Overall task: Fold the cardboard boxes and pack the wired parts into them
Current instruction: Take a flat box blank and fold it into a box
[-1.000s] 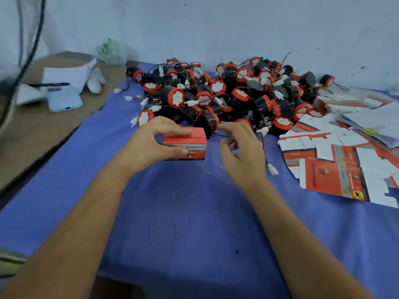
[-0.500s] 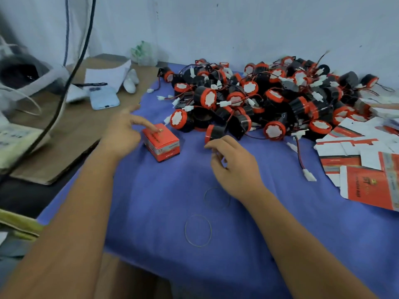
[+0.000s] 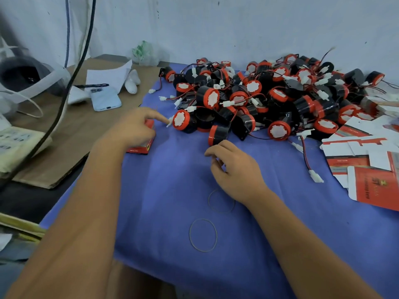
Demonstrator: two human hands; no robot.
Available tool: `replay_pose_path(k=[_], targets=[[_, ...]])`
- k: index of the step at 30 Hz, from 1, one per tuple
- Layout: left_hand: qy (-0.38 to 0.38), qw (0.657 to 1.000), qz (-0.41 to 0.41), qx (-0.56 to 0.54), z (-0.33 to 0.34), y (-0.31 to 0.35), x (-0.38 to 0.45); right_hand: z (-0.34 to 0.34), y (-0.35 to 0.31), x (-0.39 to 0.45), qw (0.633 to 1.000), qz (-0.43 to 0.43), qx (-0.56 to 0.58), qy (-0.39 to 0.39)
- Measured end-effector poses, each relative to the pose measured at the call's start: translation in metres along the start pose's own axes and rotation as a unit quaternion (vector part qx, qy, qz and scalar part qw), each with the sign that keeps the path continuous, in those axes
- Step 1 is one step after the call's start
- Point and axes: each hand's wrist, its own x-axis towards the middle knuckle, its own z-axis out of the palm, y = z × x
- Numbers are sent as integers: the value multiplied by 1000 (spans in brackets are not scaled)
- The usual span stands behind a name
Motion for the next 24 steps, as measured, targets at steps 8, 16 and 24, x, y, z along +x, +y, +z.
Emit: replay_pose_path(k=[8,16,24], targets=[[175,975,25,-132,40,37,8,-1,1,0,1000,7,-13,2],[176,948,-79,-252,115,73,20,-9,11,-4,996,77,-34,30],[301,929,123,-179,110,100,3,-44,46,-9,960,209,-25,184]])
